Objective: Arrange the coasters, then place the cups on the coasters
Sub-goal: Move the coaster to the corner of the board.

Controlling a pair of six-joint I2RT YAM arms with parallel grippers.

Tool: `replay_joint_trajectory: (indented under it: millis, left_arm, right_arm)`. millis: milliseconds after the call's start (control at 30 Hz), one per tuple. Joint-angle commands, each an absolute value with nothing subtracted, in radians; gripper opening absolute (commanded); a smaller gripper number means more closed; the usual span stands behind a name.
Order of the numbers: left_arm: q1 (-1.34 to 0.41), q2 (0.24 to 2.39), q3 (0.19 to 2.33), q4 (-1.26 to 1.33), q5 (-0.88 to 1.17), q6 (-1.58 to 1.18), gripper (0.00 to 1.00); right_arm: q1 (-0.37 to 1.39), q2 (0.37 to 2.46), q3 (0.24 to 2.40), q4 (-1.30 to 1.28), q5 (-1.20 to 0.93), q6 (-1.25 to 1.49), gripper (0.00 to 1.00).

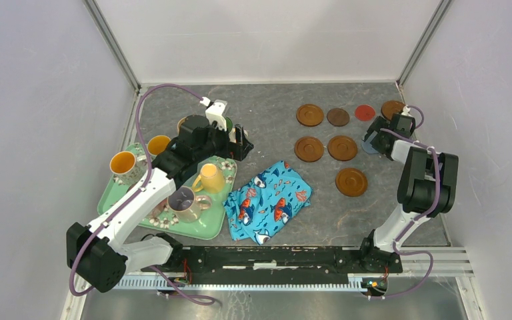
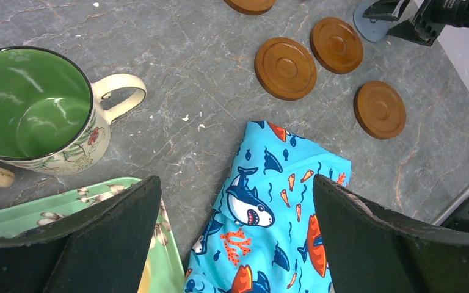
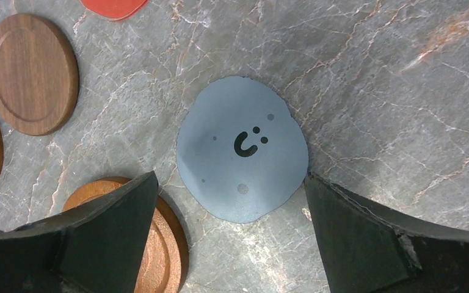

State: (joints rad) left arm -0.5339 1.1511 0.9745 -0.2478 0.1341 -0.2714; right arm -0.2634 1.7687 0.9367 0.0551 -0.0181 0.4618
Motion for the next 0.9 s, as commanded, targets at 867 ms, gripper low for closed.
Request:
replay_joint_trajectory:
  millis: [867]
  left_arm:
    - [-0.530,1.132,0.982,-0.209,0.187,-0.288,1.00]
  right_arm:
    - [0.039,1.216,0.521,-0.101,0.065,0.538,0.98]
